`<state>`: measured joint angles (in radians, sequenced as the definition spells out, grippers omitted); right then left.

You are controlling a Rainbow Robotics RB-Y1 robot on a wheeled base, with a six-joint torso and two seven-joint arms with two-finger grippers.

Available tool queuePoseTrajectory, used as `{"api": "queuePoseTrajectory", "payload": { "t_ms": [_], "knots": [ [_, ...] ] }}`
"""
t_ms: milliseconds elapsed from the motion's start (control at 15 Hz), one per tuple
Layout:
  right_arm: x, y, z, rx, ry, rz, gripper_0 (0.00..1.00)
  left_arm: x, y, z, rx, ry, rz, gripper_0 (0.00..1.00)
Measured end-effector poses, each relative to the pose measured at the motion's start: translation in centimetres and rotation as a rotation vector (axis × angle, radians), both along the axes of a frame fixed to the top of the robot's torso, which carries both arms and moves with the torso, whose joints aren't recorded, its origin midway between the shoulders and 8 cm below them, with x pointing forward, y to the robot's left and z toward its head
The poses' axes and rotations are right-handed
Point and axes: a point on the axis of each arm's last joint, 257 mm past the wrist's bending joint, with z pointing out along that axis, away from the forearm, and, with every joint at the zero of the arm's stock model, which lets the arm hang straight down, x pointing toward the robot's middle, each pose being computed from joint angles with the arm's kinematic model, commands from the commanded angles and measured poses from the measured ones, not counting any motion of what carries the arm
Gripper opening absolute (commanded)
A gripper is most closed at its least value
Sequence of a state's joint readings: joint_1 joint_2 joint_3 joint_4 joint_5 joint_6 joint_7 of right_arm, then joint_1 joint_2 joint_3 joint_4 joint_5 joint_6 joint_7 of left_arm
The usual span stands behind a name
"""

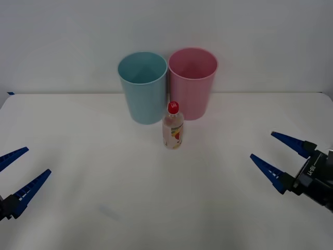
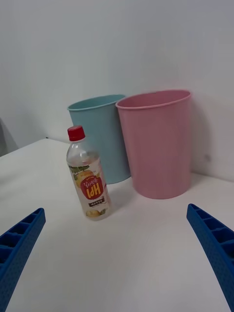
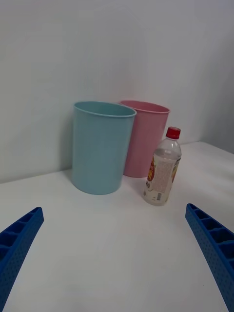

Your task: Grasp the object on the table and drop it into the matching bin: aluminum can to the light blue bin, PET bottle to the pink bin.

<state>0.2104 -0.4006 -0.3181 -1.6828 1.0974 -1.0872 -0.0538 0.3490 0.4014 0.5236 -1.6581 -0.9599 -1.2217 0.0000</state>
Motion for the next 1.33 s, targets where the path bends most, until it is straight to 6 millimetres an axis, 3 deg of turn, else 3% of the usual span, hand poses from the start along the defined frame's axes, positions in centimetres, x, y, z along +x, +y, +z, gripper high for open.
{"api": "queuePoseTrajectory", "payload": {
  "t_ms": [1333],
  "knots": [
    [7.8,12.6,-3.0,-0.121,0.085,0.010,1.00,0.0,0.0,0.0,0.000,0.000,0.000,1.00]
  ]
}}
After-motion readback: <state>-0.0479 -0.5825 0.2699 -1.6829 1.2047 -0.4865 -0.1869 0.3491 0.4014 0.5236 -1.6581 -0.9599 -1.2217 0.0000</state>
